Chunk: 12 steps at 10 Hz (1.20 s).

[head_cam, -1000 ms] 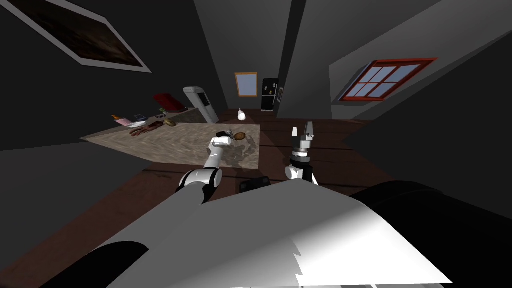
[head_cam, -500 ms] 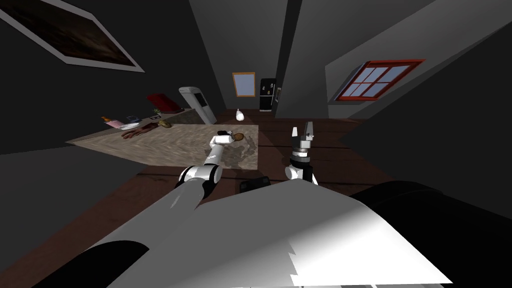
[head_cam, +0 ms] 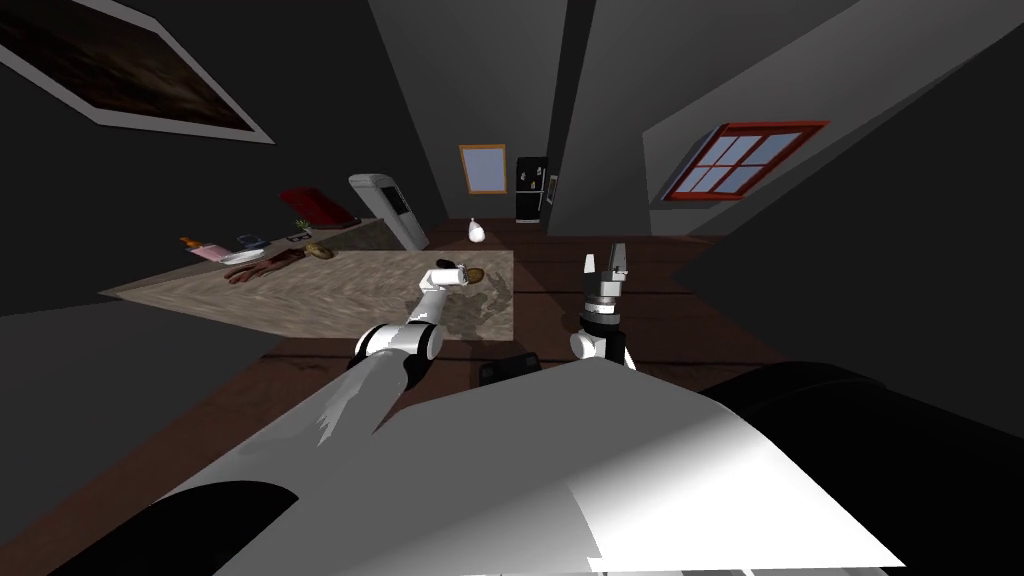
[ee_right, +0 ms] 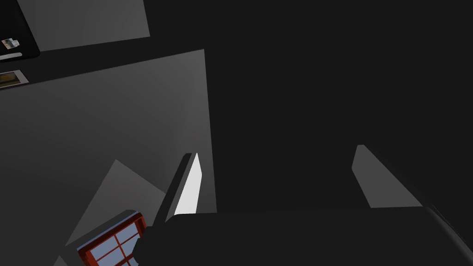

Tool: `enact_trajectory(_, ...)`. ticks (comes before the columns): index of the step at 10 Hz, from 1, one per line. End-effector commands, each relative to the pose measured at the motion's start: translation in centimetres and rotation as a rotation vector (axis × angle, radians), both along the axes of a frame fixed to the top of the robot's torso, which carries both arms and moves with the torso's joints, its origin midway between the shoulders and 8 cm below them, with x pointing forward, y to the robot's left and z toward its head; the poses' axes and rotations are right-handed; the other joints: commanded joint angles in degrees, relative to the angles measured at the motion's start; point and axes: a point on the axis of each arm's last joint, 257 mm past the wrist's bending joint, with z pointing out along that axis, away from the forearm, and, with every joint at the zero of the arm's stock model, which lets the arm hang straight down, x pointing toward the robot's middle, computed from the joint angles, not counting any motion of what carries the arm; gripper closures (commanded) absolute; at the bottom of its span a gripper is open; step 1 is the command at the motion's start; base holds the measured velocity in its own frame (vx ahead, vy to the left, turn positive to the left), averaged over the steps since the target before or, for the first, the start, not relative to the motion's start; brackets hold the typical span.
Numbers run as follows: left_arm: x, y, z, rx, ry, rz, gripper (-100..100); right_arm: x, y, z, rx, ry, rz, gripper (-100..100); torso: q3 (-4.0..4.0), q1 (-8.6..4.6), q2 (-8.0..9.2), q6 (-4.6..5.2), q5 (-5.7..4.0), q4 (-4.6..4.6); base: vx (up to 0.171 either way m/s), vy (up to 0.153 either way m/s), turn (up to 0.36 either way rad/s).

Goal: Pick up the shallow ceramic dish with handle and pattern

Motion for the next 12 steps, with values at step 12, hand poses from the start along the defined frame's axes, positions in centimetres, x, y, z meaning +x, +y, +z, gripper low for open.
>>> enact_trajectory(12,-3.6,3.3,-5.6,0.094,0.258,0.017,-100,0.0,0.0,0.0,0.0,0.0,0.0,0,-0.01,0.03,-0.01,0.0,0.01,0.0,0.024,-0.013,-0.042)
